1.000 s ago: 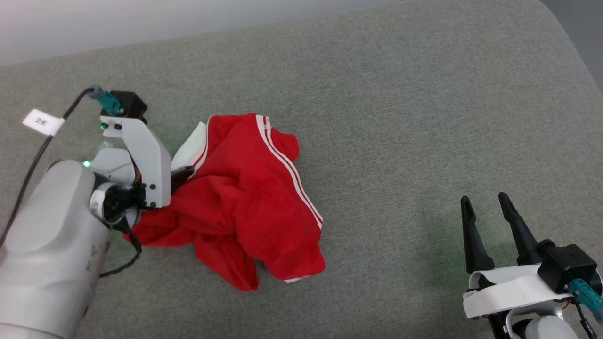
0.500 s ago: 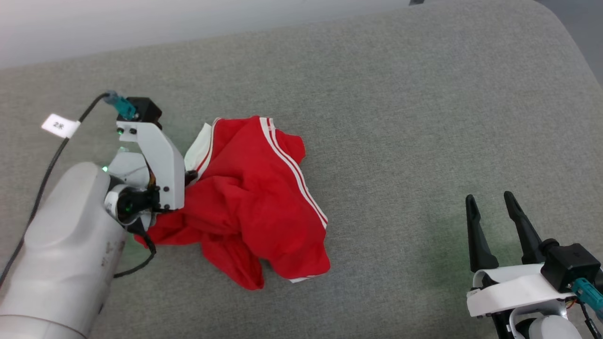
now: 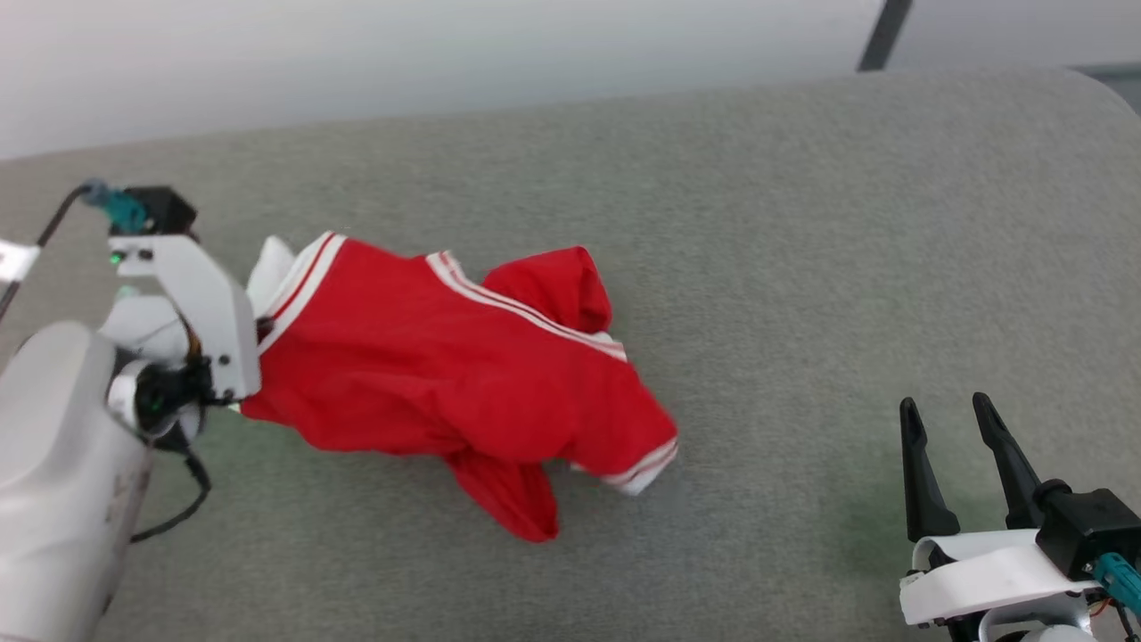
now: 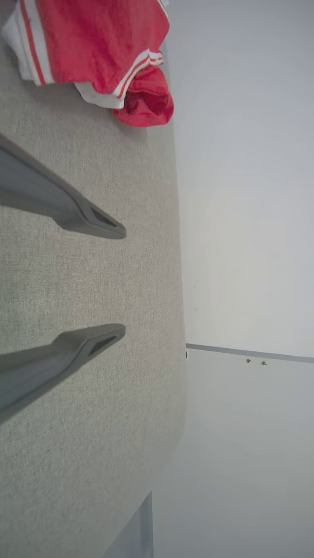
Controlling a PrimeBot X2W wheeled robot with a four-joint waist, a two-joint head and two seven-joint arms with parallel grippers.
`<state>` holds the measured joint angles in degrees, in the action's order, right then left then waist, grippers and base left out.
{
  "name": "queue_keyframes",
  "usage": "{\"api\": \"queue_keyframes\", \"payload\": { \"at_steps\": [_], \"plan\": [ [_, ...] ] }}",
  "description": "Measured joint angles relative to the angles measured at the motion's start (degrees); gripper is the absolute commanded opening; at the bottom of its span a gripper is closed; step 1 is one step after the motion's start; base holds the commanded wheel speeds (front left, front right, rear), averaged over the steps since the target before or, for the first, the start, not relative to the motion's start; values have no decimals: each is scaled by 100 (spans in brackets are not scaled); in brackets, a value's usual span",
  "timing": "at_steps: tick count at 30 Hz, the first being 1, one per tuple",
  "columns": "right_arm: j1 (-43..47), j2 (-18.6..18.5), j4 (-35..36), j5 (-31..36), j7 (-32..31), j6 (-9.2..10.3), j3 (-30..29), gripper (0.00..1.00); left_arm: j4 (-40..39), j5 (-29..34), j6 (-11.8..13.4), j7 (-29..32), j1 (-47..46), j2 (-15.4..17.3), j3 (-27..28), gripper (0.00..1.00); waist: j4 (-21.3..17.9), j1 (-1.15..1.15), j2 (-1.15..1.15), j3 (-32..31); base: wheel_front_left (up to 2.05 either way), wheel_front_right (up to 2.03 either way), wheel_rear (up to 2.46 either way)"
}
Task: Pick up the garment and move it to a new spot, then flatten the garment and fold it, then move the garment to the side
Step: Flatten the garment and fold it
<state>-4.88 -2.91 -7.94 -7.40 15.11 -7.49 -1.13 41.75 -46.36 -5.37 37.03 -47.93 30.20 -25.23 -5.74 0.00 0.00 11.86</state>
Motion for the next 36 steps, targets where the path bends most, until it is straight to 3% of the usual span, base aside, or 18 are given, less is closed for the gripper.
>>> {"api": "queue_keyframes", "payload": {
  "at_steps": [10,17,18,20,21,22,23,29,36],
  "plan": [
    [82,-1,-29,35,0,0,-20,100,-235,-58,314,-153,742,435,178,0,472,0,0,-393,0,0,0],
    [101,-1,-66,4,0,0,2,100,-18,-256,388,-468,1190,367,323,2,634,0,0,-583,0,0,0],
    [101,-1,-76,-8,0,0,10,100,30,-308,386,-510,1227,327,347,13,644,0,0,-602,0,0,0],
    [102,-1,-86,-14,0,0,19,100,93,-335,356,-586,1281,260,352,56,660,0,0,-632,0,0,0],
    [103,-1,-87,-15,0,0,18,100,104,-341,333,-639,1281,241,352,56,668,0,0,-645,0,0,0],
    [114,-1,-87,-15,0,0,13,100,102,-339,326,-666,1269,230,346,95,683,0,0,-658,0,0,0],
    [136,-2,-90,-15,0,0,15,100,99,-328,301,-691,1261,230,336,100,700,0,0,-673,0,0,0],
    [224,1,-157,-19,-12,0,135,100,-144,-255,227,-902,1209,244,296,100,805,0,0,-852,0,0,0],
    [432,-33,-182,-122,-110,0,232,100,-809,-87,215,-1763,1563,370,374,100,993,0,0,-1174,0,0,0]
  ]
}}
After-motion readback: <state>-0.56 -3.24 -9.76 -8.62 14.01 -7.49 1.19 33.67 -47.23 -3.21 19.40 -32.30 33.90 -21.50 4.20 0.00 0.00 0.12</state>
